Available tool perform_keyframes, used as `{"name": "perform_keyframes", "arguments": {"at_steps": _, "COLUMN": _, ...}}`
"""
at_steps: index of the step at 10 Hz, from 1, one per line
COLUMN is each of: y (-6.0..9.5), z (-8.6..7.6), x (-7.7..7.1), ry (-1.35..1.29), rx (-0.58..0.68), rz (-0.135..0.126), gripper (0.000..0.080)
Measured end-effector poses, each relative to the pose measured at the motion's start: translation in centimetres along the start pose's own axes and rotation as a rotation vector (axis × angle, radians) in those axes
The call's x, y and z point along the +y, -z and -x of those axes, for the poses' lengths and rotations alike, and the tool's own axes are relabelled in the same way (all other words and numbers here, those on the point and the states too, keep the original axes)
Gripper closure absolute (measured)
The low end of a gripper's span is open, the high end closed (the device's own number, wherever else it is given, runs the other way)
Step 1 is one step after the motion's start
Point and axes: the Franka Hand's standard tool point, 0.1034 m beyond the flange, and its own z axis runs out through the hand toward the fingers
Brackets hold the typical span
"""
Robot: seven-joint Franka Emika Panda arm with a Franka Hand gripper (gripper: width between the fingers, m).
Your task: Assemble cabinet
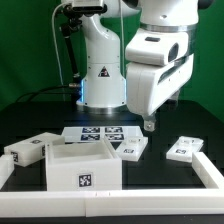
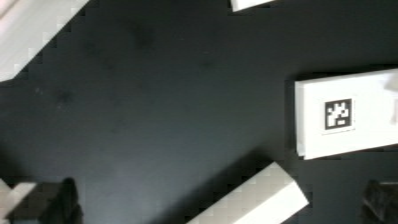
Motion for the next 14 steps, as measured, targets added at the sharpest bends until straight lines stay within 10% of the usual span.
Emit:
{"name": "perform_keyframes", "arguments": {"at_steps": 5, "y": -0.1, "z": 0.2, "x": 0.0, "ry": 0.021, "rx": 0.001, "rz": 0.006, "gripper": 0.0002}}
{"name": "perform_keyframes", "arguments": {"at_steps": 9, "y": -1.4, "z": 4.5, "x": -0.9, "ry": 0.395, "rx": 0.057, "rz": 0.139, "gripper": 0.0002}}
{"name": "perform_keyframes", "arguments": {"at_steps": 14, "y": -1.6, "z": 4.9, "x": -0.8, "ry": 0.417, "rx": 0.062, "rz": 0.155, "gripper": 0.0002}}
